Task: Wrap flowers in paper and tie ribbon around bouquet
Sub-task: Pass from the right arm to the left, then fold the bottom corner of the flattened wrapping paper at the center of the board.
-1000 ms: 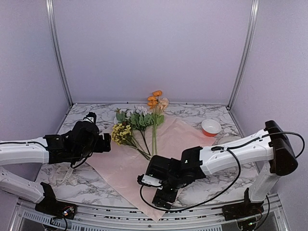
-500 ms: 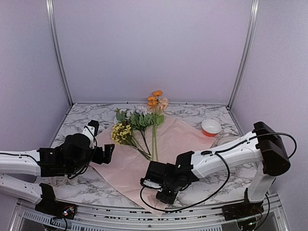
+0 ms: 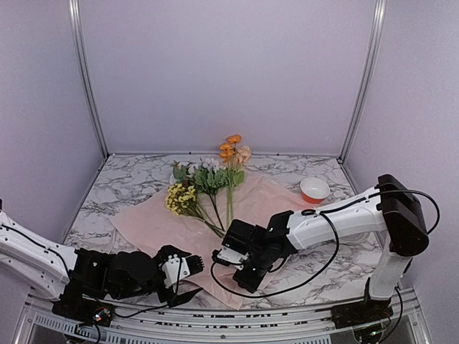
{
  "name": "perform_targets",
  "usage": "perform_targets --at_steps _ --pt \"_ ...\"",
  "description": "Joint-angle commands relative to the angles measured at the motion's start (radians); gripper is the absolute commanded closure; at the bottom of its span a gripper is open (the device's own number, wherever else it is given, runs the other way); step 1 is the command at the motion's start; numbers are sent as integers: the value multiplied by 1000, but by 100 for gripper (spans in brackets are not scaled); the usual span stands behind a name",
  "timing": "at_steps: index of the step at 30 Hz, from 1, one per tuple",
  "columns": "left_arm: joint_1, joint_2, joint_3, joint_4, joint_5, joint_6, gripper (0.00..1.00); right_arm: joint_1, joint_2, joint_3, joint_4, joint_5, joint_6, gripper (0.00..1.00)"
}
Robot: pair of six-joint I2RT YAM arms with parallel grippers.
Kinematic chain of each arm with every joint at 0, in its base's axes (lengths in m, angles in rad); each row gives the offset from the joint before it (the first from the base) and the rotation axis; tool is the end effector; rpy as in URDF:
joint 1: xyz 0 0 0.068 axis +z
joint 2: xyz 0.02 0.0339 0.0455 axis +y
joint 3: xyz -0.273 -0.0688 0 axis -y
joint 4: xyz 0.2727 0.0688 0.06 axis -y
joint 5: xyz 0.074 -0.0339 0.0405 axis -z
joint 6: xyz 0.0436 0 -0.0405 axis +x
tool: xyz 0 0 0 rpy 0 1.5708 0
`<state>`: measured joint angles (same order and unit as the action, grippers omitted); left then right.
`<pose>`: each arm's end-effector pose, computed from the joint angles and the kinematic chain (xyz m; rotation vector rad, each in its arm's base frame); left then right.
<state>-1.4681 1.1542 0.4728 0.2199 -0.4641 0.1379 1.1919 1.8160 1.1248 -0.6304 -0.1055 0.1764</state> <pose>0.0461 -0.2569 0.1877 1.2233 1.5839 -0.3889 0.1302 0.3395 0.1370 -1.4729 2.6064 0.3595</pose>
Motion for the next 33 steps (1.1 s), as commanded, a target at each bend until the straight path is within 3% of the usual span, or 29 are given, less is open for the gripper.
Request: perform_targets --at_steps 1,6,10,16,21,25,33 --pt "-24 65 29 -81 46 204 6 -47 -24 -26 28 -181 -35 100" --pt "-24 216 74 -114 -60 340 1 -66 -35 -30 31 -309 -61 100" --pt "-20 308 107 -83 -121 388 4 -72 -28 -20 17 -372 -74 100" --pt "-14 319 113 -24 -39 335 37 -104 -39 -8 20 -447 -80 100" --pt "-6 303 107 -38 47 281 75 -177 -68 -1 32 -547 -99 65" --pt "20 262 90 -44 122 216 99 -281 -119 -18 74 -599 -98 50" --pt "156 207 89 -21 296 88 100 -436 -28 -52 228 -641 -34 50"
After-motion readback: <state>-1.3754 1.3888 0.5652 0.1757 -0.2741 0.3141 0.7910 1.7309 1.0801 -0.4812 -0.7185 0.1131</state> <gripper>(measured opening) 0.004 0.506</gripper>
